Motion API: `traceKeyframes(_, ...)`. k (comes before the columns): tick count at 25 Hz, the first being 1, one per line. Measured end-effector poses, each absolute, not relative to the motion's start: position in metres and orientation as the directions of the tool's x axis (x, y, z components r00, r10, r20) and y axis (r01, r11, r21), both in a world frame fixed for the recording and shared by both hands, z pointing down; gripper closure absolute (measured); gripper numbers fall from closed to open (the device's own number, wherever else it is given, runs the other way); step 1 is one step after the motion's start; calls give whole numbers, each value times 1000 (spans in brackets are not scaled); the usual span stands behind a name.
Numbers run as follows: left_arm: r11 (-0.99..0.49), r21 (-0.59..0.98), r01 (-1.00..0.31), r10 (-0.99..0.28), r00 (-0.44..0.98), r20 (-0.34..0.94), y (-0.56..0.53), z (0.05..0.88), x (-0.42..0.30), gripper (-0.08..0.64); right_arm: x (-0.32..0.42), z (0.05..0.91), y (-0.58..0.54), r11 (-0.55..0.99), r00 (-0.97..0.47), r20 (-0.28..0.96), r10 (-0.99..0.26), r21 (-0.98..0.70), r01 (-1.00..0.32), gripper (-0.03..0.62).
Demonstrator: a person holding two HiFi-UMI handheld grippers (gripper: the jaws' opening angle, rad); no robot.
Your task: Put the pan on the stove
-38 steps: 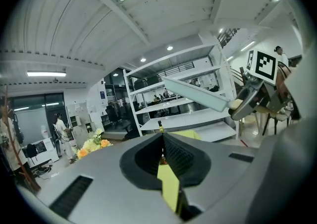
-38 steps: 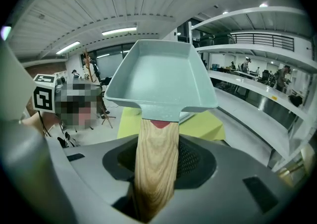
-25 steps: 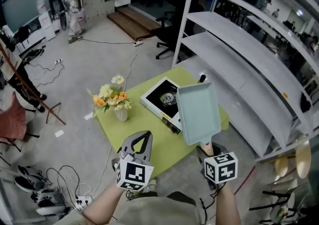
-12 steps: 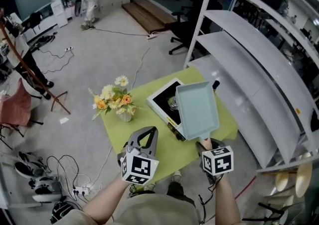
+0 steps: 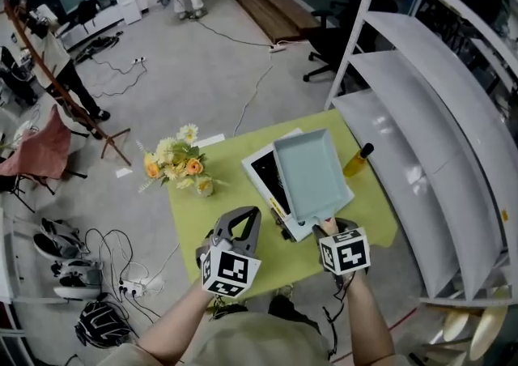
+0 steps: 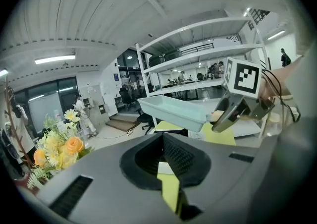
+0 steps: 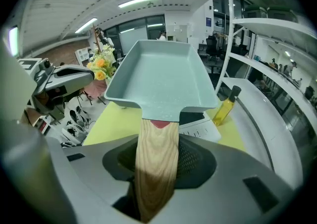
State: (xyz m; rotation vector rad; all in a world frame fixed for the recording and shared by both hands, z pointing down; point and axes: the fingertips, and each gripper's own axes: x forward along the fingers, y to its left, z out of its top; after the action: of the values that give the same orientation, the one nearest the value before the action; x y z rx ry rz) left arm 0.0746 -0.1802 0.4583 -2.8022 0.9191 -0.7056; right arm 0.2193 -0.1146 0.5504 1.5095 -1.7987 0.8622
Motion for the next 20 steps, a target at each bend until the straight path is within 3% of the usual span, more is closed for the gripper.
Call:
traceKeyframes(9,-748,-224,-625,-648,612,453,-203,489,106,554,253,583,-162,263,-217,841,-496,-93,-960,433)
traceKeyframes(20,-666,-232,-709,-709,504,494,-226,518,93,554,259,626,-194,332,-241,885,-399,-106,-937,433)
